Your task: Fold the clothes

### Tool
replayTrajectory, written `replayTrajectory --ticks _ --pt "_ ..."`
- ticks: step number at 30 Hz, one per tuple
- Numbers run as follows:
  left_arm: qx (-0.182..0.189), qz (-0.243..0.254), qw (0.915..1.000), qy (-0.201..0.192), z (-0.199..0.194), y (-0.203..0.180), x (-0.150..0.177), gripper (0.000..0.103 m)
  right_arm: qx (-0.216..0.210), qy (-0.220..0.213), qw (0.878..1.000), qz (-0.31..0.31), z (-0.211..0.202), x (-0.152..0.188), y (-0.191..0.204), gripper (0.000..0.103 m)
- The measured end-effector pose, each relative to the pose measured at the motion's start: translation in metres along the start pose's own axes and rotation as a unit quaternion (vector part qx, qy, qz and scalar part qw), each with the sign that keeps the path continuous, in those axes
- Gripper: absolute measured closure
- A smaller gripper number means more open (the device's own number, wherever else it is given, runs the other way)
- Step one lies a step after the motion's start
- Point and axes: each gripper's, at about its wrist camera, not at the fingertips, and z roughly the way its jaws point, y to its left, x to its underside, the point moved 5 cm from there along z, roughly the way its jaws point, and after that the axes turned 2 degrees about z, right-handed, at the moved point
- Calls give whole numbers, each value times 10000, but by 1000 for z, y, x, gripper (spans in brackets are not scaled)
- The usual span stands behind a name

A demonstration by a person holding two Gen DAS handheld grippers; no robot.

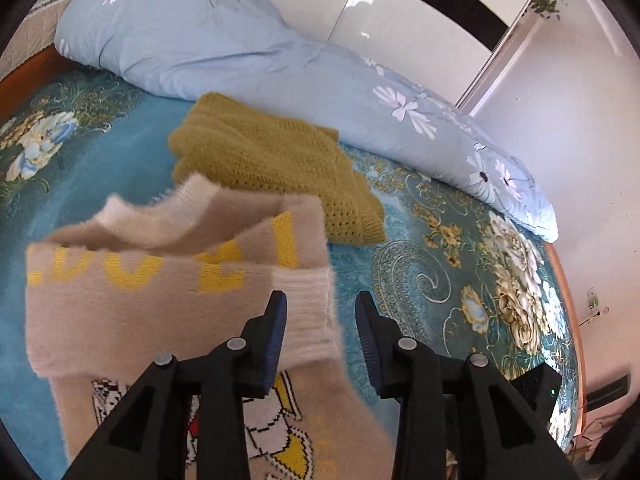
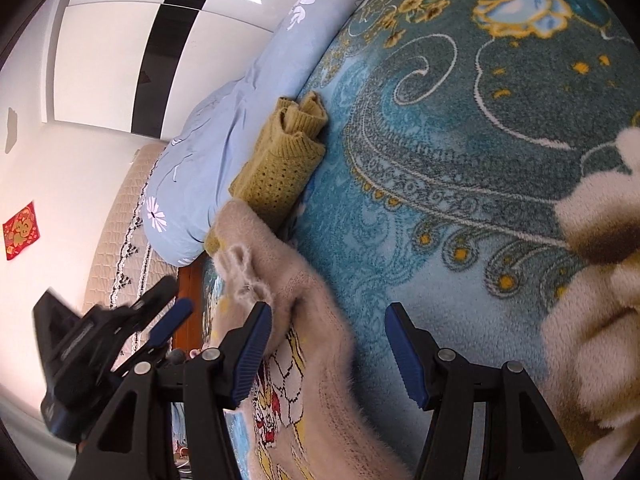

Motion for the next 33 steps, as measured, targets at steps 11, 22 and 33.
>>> replayTrajectory --ticks 11,22,33 --pt "-1628 -867 9776 -1019 -75 146 93 56 -321 46 9943 -1011 4 17 42 40" --pt "-699 -2023 9718 -984 -65 211 155 56 -309 260 9778 -2058 26 46 85 40" --pt "-323 -2204 9710 -865 -57 210 170 55 676 461 9754 -2046 80 20 89 43"
